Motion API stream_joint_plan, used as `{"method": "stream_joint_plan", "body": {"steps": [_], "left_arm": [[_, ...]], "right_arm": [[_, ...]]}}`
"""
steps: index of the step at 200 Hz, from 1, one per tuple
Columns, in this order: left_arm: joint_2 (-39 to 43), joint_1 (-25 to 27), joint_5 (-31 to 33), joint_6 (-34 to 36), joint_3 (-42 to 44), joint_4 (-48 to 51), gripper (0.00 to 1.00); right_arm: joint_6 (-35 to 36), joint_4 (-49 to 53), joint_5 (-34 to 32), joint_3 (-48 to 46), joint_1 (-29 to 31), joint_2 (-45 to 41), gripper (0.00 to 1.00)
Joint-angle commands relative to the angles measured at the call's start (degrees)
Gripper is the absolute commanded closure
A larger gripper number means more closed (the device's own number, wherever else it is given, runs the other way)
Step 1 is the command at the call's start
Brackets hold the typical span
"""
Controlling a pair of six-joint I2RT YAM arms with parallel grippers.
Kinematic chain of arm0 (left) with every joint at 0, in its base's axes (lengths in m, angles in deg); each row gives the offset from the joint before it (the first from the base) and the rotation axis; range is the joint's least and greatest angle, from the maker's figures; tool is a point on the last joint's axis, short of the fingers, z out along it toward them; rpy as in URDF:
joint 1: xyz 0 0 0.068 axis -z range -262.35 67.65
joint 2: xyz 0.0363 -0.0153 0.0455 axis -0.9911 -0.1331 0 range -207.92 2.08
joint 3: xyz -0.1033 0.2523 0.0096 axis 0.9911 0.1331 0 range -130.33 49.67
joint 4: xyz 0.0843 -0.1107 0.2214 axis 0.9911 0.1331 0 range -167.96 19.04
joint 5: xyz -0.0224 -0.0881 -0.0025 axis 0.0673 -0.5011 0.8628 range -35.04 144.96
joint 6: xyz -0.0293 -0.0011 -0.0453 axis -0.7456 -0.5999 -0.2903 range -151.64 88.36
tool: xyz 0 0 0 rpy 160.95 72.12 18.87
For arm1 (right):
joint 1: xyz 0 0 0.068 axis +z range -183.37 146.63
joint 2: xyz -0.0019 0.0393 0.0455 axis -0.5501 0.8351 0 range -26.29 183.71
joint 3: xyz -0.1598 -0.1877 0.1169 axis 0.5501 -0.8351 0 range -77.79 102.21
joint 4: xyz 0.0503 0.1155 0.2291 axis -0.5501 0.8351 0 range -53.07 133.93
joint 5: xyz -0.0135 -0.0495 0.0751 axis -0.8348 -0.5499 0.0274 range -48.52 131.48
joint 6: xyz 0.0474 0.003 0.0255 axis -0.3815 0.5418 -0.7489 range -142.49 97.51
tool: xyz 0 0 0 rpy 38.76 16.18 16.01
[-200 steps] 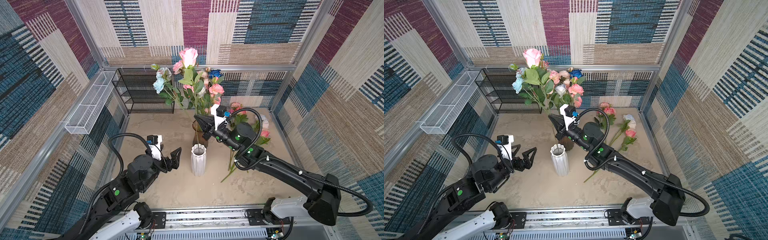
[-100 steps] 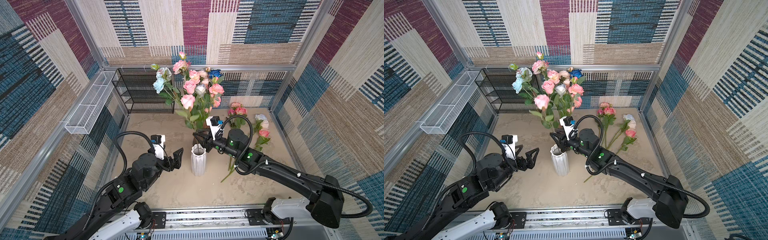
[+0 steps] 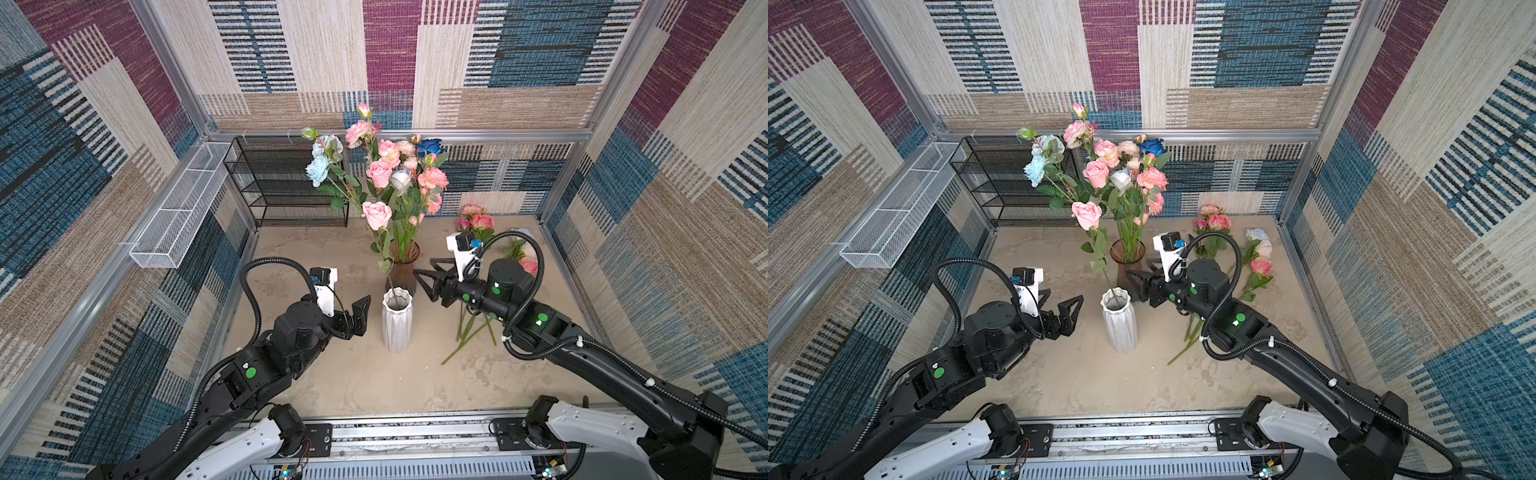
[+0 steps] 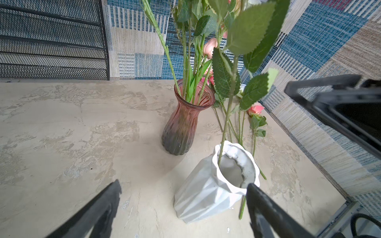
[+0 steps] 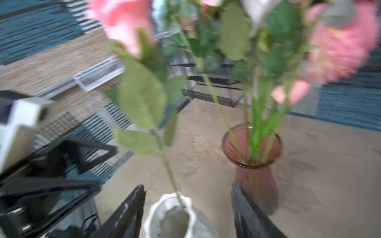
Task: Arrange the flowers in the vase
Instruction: 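Return the right gripper to the pile and grasp another rose stem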
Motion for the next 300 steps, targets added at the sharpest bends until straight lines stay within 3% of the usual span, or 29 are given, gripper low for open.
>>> {"method": "stream_joint_plan", "body": {"steps": [1,21,52,84,152,225,247,300], "left_arm": [[0.27,-0.16,0.08,0.59,0.01,-1.69,0.04],[0.62,-0.13,-0.68,0.59,0.11,-1.63,0.04],[0.92,-0.11,-1.39,0.24,0.21,-1.18,0.04],[1.38,-0.10,-1.48,0.16,0.73,-1.11,0.03],[2.94,-0.14,-1.44,-0.29,1.42,-1.09,0.04],[3.55,-0.10,-0.80,0.07,1.33,-0.90,0.03],[3.61,-0.13,-0.63,0.07,1.39,-1.02,0.04],[3.27,-0.09,-0.52,-0.10,1.31,-0.92,0.03]], "right_arm": [[-6.56,8.20,4.36,-1.98,-9.29,3.66,0.40],[-6.53,10.36,5.33,-1.89,-16.14,11.47,0.45],[-7.80,4.24,4.79,-2.31,-23.76,22.60,0.49],[-6.70,2.02,2.00,4.83,-25.13,33.51,0.56],[-5.30,11.90,-12.11,22.43,-25.83,52.49,0.64],[-3.62,17.62,-16.34,33.24,-26.01,62.76,0.71],[-2.98,19.46,-17.09,35.13,-26.01,64.91,0.79],[-0.23,7.37,-7.81,26.55,-25.94,54.90,0.96]]}}
